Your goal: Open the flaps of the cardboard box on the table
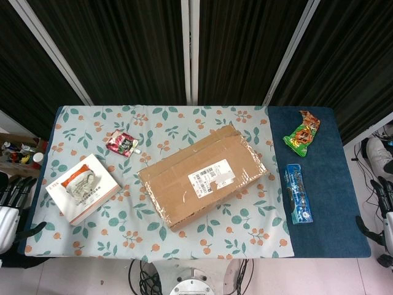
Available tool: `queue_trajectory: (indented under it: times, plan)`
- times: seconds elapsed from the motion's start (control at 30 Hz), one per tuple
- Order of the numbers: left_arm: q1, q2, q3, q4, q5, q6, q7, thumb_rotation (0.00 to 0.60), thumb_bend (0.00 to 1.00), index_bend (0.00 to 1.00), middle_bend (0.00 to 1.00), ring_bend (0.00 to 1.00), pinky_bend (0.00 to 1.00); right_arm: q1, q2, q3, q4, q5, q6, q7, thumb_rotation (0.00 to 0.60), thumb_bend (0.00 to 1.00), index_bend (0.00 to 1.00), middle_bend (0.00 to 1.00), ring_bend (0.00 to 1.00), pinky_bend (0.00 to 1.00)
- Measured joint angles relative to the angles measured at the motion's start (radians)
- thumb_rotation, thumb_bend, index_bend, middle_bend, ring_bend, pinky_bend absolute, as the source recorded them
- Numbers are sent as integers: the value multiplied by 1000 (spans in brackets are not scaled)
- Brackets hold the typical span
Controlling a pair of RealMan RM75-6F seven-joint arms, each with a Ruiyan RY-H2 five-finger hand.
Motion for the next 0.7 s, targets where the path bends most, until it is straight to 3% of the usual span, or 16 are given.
queue_trajectory:
  times: [0.3,0.5,0.7]
  plan:
    - [5,-7,3,9,1,3,-6,563,31,73,116,89,199,1,-2,-3,2,-3,-3,-1,600,211,0,0,0,0]
    - [7,-2,4,10,-3,0,-12,562,31,73,116,89,199,2,7,-5,-5,-12,0,28,600,344,0,0,0,0]
    - [5,-4,-1,25,-19,-8,-25,562,32,73,116,89,199,18,14,-1,-14,-20,-13,30,600,345,0,0,0,0]
